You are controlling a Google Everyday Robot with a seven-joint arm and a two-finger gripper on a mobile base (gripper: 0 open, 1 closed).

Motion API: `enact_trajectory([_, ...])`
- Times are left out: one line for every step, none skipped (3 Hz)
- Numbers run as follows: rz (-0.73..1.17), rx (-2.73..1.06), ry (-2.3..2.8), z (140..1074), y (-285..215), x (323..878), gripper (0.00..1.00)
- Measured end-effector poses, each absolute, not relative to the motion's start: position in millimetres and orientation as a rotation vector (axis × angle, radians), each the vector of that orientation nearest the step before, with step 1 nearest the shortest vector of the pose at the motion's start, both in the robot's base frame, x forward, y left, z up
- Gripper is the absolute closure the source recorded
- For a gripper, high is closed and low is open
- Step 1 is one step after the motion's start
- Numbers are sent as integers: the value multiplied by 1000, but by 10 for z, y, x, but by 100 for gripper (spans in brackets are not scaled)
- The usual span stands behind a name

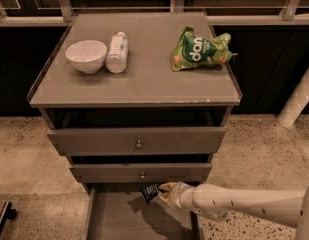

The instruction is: Pick rxbar blueberry from bottom drawer and place on counter

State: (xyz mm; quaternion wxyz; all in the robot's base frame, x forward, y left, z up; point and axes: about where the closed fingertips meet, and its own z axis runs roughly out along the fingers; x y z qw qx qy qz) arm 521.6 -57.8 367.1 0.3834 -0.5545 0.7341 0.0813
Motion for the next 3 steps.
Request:
enact_trajectory([210,-1414,1873,3659,-572,5209,100])
enact_trajectory([159,-1489,1806,3974,-476,5169,100])
enact_trajectory([86,-1652,1696,4444,-176,4965,100])
